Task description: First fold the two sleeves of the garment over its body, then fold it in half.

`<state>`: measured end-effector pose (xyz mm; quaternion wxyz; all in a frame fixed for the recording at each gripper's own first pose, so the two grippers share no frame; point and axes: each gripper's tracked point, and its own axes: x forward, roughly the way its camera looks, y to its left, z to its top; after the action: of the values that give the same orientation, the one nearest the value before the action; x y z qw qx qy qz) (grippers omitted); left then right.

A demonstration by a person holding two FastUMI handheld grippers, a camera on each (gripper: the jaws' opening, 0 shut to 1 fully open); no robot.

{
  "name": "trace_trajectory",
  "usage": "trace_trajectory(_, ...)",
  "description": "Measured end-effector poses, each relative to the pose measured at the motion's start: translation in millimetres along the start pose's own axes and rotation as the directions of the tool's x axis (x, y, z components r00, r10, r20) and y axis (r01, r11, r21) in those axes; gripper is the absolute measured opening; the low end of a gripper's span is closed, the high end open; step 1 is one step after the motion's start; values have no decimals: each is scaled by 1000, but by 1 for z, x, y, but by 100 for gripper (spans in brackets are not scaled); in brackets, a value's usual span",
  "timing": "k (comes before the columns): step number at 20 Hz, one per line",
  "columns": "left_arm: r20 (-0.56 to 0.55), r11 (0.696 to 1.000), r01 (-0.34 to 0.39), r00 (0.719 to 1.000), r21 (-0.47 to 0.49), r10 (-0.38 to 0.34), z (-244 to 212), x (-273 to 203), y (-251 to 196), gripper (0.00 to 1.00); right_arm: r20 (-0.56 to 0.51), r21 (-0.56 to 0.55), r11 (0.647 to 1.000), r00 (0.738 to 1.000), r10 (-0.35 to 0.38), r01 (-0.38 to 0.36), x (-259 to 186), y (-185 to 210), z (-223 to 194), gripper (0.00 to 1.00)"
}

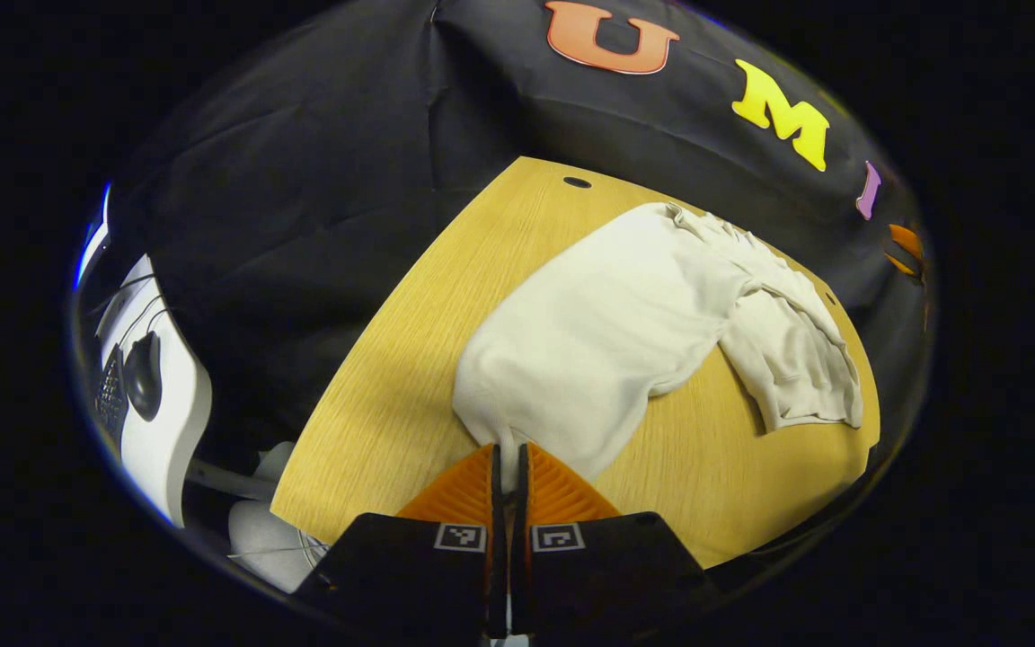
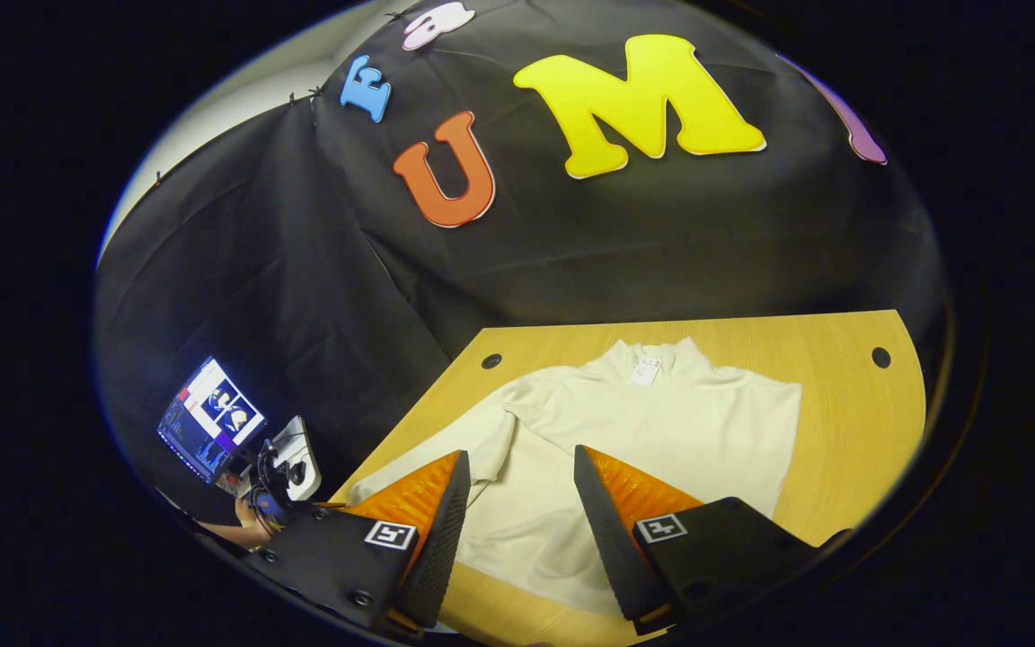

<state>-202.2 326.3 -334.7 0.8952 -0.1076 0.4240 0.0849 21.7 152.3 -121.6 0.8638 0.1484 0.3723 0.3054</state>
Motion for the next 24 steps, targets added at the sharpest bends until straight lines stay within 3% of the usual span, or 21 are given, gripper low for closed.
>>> trace_trajectory(5,106,995,72,992,-63,-65,50,-22,-41,4,41,51,991,992,120,-122,-24,23,8,74)
trace_trajectory(6,134,993,89,988,-77,-78,65,-27,-50,4,51,43,991,991,127,-129,-28,23,11,73)
trace_trajectory(7,167,991,104,982,-88,-88,82,-31,-59,4,57,30,991,990,132,-134,-32,23,11,81)
trace_trajectory(8,189,987,130,976,-91,-111,97,-35,-71,4,59,11,991,989,133,-134,-40,23,9,75)
trace_trajectory(10,218,984,168,964,-62,-150,124,-38,-92,4,59,-32,991,989,134,-133,-53,21,6,76)
trace_trajectory(13,248,978,210,946,15,-207,162,-44,-125,4,82,-87,990,990,116,-109,-69,12,8,76)
trace_trajectory(18,285,950,285,907,128,-310,219,-55,-185,4,156,-67,996,986,66,-56,-101,-8,18,76)
trace_trajectory(22,309,919,329,870,216,-384,263,-62,-228,4,220,-24,1000,975,19,-14,-131,-32,27,76)
trace_trajectory(24,309,889,385,838,247,-449,286,-68,-260,4,256,-8,1000,967,-10,12,-146,-43,31,76)
